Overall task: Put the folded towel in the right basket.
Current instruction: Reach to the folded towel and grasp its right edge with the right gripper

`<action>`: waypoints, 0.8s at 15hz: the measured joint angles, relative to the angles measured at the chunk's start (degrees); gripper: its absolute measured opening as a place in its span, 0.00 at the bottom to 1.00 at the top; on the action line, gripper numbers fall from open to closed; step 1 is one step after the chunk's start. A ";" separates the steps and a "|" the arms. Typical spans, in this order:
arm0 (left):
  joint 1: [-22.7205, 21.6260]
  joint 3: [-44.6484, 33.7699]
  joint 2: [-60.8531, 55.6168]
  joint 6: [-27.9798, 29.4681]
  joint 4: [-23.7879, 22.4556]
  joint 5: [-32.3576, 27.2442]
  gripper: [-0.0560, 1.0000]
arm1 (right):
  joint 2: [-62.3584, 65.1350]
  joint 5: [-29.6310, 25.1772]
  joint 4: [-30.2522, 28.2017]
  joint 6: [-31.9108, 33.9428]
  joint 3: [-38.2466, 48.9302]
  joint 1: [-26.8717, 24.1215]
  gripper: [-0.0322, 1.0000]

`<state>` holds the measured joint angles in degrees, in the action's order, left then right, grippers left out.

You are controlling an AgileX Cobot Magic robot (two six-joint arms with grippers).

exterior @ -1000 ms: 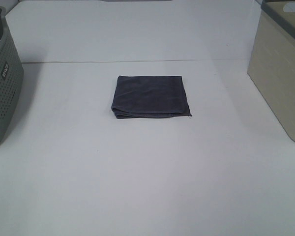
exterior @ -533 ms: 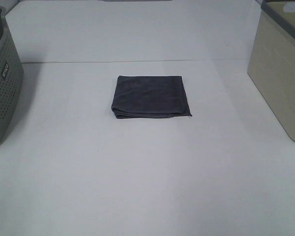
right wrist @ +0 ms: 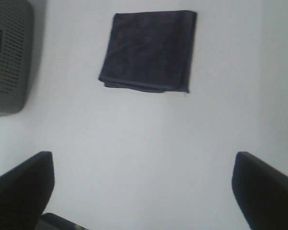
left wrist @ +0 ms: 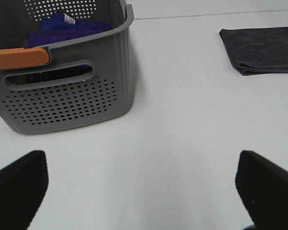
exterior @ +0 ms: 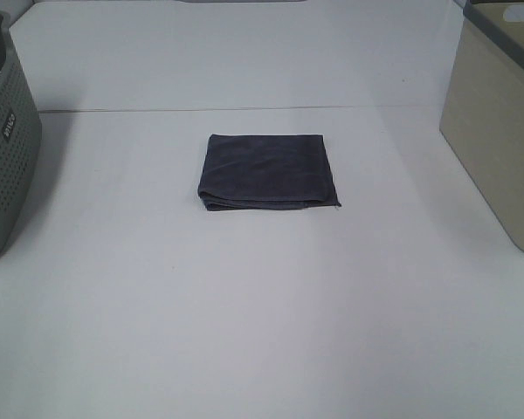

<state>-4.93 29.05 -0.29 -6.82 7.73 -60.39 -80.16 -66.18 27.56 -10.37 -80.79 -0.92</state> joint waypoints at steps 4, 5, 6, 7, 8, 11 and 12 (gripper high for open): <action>0.00 0.00 0.00 0.00 0.00 0.00 0.99 | -21.60 4.76 6.07 -2.69 -8.77 7.73 0.97; 0.00 0.00 0.00 0.00 0.00 0.00 0.99 | -26.59 4.98 6.59 -2.69 -11.97 9.17 0.97; 0.00 0.00 0.00 0.00 0.00 0.00 0.99 | -31.86 4.98 7.51 -2.75 -15.41 9.80 0.97; 0.00 0.00 0.00 0.00 0.00 0.00 0.99 | -40.39 4.41 7.85 -2.75 -23.15 9.85 0.97; 0.00 0.00 0.00 0.00 0.00 0.00 0.99 | -44.35 3.84 7.85 -2.75 -27.04 9.80 0.97; 0.00 0.00 0.00 0.00 0.00 0.00 0.99 | -53.23 2.98 7.05 -2.46 -34.66 9.74 0.97; 0.00 0.00 0.00 0.00 0.00 0.00 0.99 | -55.18 2.92 5.79 -2.01 -35.70 9.74 0.97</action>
<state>-4.93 29.05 -0.29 -6.82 7.73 -60.39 -135.33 -63.25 33.35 -12.38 -116.48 8.82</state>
